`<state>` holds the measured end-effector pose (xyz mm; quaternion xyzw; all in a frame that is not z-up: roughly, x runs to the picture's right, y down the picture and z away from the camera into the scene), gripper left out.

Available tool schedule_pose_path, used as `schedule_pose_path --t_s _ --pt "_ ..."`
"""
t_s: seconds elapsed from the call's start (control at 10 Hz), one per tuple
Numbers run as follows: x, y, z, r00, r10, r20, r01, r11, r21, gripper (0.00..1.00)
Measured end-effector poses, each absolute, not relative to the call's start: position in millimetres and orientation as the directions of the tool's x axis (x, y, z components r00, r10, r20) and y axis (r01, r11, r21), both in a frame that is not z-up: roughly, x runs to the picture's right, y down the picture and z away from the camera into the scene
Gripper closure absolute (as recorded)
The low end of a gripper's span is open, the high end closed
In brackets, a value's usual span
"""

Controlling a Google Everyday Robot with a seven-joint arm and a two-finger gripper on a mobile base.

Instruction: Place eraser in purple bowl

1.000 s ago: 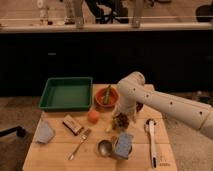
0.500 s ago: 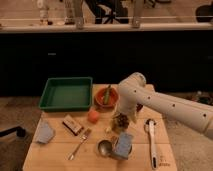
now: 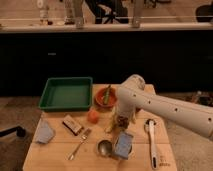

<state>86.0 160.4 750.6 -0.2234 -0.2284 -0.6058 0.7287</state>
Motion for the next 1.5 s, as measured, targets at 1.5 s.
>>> schedule_pose_path --t_s 1.5 --pt "5.9 181.3 713.9 -0.125 -0.826 0.550 0.992 -0.114 0.055 0.20"
